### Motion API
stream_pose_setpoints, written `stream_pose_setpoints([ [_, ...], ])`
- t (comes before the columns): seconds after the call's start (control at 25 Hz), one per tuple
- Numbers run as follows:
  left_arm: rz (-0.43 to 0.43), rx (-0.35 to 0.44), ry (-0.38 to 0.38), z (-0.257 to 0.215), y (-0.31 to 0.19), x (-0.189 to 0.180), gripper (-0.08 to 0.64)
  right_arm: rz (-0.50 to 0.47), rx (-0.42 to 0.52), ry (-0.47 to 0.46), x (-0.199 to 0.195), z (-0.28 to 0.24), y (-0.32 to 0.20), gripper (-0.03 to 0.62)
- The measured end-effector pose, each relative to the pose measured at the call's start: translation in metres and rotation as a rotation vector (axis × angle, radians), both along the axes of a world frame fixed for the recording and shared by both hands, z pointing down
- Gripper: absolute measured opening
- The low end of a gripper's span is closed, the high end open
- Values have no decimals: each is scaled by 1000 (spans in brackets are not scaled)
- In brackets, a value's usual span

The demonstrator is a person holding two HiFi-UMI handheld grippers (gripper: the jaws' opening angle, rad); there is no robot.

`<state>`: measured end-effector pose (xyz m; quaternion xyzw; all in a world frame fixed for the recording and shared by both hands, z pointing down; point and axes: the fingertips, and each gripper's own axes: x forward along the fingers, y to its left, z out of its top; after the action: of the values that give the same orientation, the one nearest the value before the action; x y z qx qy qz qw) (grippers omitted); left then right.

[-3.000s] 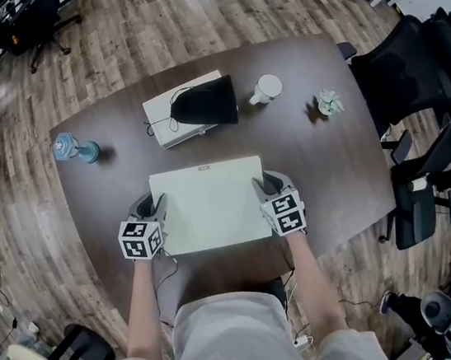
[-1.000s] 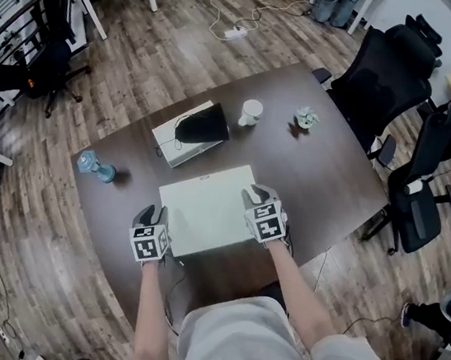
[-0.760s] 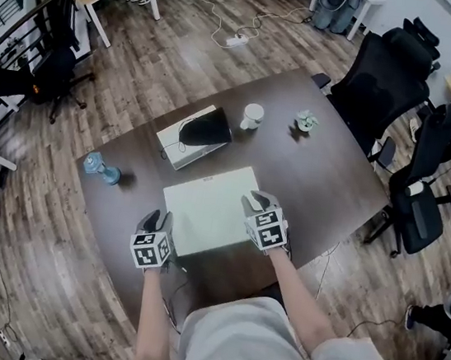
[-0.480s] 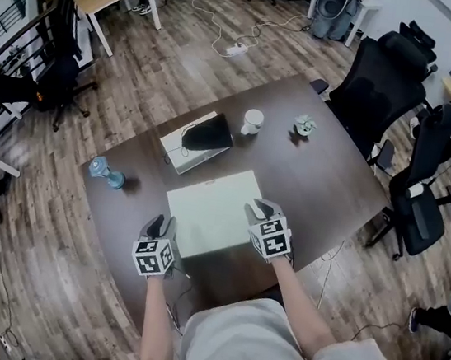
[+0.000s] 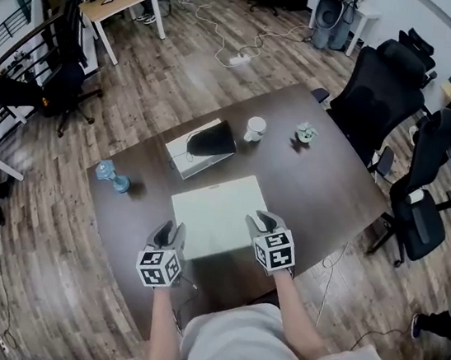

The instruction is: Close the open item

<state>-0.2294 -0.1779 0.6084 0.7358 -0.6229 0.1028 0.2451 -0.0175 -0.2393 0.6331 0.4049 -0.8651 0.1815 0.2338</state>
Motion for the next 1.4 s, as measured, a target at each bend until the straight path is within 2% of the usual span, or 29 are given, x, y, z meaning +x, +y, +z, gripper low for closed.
stream_pose_setpoints([
  [0.28, -27, 36, 34, -18, 14, 8, 138, -18, 26, -45, 5, -17, 18, 129],
  [0.76, 14, 57, 23, -22, 24, 31, 138, -22, 42, -56, 5, -19, 32, 115],
  [1.0, 11, 50, 0, -19, 25, 33, 126, -17, 42, -55, 6, -19, 33, 86],
  [1.28, -32, 50, -8, -15, 27, 27, 69, 10, 35, -50, 8, -15, 31, 8],
  [1.4, -39, 39, -12, -13, 28, 27, 45, 12, 33, -56, 8, -17, 29, 8],
])
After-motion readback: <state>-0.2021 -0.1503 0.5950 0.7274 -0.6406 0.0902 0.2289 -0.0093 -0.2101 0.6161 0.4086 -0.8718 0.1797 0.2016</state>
